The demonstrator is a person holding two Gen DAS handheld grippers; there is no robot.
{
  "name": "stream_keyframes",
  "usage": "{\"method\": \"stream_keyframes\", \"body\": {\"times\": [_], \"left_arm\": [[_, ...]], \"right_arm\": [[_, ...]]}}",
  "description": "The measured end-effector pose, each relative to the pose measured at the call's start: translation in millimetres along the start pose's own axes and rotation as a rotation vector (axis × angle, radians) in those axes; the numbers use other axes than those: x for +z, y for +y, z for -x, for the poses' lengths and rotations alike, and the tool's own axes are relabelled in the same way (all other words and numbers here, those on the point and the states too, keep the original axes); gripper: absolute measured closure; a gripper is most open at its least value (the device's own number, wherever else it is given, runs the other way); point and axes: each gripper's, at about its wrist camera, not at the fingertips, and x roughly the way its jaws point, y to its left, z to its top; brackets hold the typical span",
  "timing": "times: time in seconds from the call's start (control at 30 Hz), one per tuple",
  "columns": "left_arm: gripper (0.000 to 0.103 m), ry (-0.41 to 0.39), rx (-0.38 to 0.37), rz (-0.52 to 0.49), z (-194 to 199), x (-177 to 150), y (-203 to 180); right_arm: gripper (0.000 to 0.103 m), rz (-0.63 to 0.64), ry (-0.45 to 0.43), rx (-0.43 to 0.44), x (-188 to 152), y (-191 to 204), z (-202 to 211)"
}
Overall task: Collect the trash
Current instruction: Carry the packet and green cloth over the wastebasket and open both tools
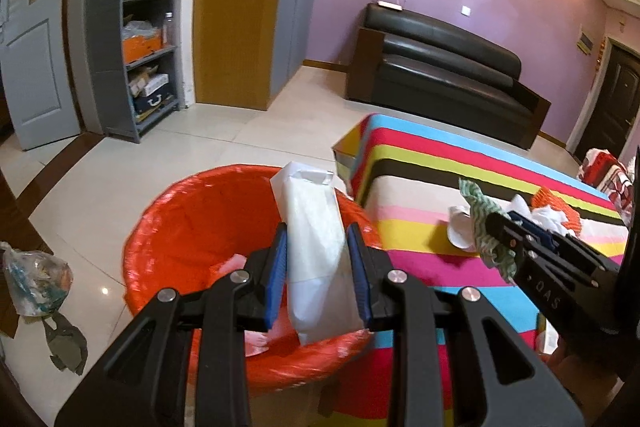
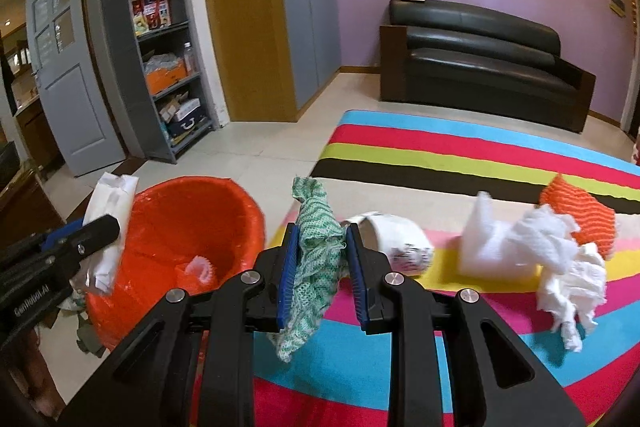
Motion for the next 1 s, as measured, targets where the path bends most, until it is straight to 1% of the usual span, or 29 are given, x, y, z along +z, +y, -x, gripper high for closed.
{"method": "stream_keyframes", "body": {"times": [0.33,0.53,0.67,1.0], "left_arm": [[0.074,-0.009,0.032,0.046,8,7,30],[0.074,-0.013,0.053,0.070,10,10,44],[0.074,-0.017,0.062,0.082,13,10,52],[0.074,-0.024,0.087,0.107,17,11,67]], "right_arm": [[0.079,0.043,0.018,0.067,-1,43,-10],[0.079,0.060,0.032,0.100,-1,61,-19],[0.078,0.072,0.053,0.127,-1,73,-27],[0.078,0.113,0.057,0.164,-5,102,-35]]}}
